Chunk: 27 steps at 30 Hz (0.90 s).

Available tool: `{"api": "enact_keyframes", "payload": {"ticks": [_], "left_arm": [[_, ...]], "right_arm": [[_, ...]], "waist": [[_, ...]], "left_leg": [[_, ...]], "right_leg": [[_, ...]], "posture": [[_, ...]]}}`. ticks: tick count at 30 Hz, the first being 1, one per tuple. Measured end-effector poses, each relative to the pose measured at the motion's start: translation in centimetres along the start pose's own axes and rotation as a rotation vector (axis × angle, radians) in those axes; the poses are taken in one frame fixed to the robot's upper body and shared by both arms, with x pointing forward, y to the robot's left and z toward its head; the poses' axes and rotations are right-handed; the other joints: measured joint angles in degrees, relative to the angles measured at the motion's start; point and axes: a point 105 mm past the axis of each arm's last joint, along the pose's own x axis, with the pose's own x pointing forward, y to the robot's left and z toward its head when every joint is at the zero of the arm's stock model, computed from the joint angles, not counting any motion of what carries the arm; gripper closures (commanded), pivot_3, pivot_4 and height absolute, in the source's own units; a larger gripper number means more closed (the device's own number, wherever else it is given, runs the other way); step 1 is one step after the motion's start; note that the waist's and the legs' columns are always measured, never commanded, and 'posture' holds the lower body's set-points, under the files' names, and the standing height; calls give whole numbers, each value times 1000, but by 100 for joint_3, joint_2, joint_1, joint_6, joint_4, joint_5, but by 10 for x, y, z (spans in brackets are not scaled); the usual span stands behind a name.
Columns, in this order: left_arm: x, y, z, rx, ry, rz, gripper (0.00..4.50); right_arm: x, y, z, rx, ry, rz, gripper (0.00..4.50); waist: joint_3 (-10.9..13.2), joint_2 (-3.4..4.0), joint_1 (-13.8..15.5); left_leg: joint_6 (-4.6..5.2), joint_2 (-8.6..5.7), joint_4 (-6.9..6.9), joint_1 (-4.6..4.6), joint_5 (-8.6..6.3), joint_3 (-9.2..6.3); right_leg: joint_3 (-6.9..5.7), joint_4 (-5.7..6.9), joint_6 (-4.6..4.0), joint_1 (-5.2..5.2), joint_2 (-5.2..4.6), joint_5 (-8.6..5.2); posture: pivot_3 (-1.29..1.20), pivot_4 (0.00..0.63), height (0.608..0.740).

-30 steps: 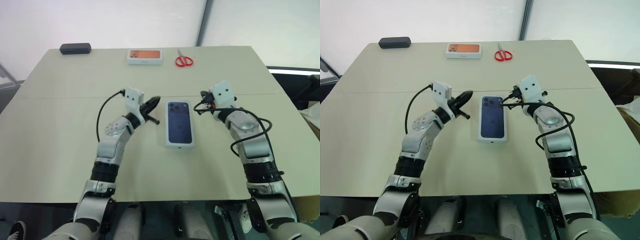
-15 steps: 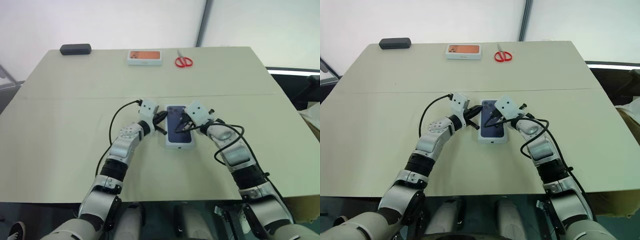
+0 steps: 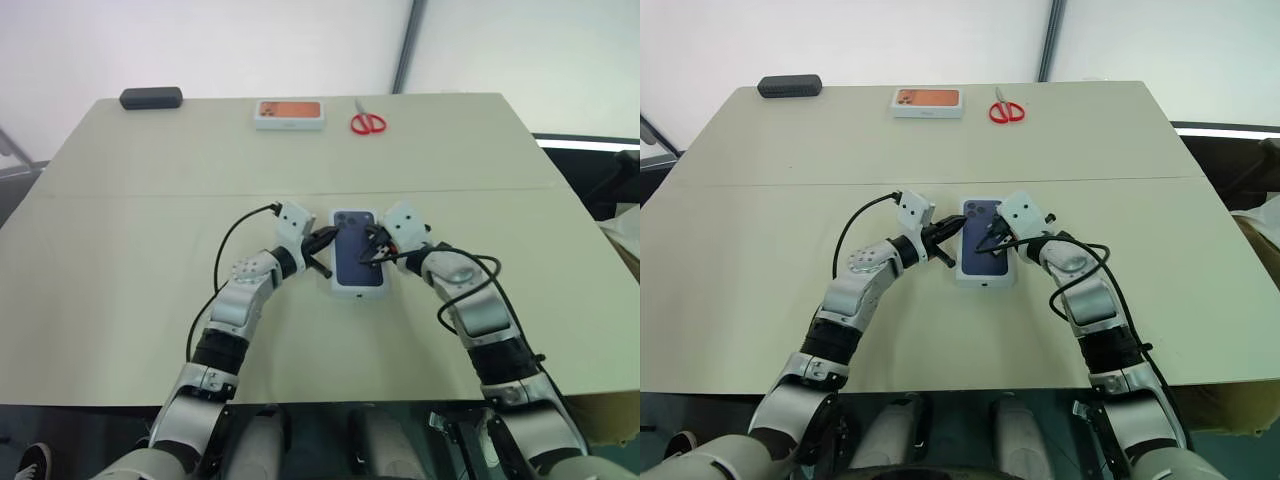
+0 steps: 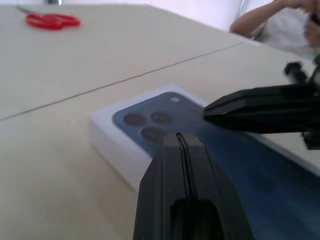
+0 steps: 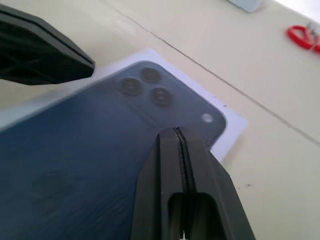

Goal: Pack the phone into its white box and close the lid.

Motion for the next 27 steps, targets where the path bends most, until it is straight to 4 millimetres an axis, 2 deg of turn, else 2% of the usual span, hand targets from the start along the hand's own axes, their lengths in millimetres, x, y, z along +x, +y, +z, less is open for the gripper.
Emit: {"api": "enact_keyframes", "payload": {"ticks": [3, 5, 10, 14, 19, 22, 27], "left_arm": [[-6, -6, 11, 25, -33, -47, 4500], [-13, -10, 9, 39, -18, -85, 4500], [-29, -12, -15, 58, 78, -127, 4500], [-30, -10, -31, -6, 144, -120, 4500], [-21, -17, -23, -43, 141, -151, 4500], [-18, -9, -7, -23, 118, -146, 3695], [-32, 16, 7, 47, 104, -79, 1122]], "right_arm": [[-14, -3, 21, 4, -67, 31, 4479], [-23, -1, 23, -8, -65, 52, 4479], [-41, 13, -12, 34, 54, 123, 4479], [-39, 21, -19, -61, 88, 153, 4479], [-23, 22, 11, -50, -13, 136, 4479], [-22, 23, 19, 32, -46, 173, 3652], [-27, 19, 24, 96, -73, 210, 1028]], "waist": [[0, 0, -7], [-1, 0, -2], [0, 0, -3], [-1, 0, -9], [-1, 0, 18], [0, -3, 24], [1, -2, -15]], "left_leg": [[1, 0, 0, 2, 0, 0], [1, 0, -2, 3, -1, -1], [2, 0, 0, 2, -1, 1], [2, 1, 3, 5, -1, 0], [2, 0, 9, -1, -1, -4], [5, 0, 14, -5, -3, -7], [6, 2, 8, -2, -3, -5]], "right_leg": [[0, 0, 0, 2, 1, 0], [-2, -2, 0, 3, 2, 0], [0, -2, 0, 3, 0, -1], [-1, -2, 0, 6, 2, -1], [-4, -2, 0, 6, -1, -1], [-7, -6, 1, 7, -2, -1], [-6, -3, 0, 3, 2, -1]], "posture": [[0, 150, 740], [0, 150, 740], [0, 150, 740], [0, 150, 740], [0, 150, 740], [0, 150, 740], [0, 150, 740]]}}
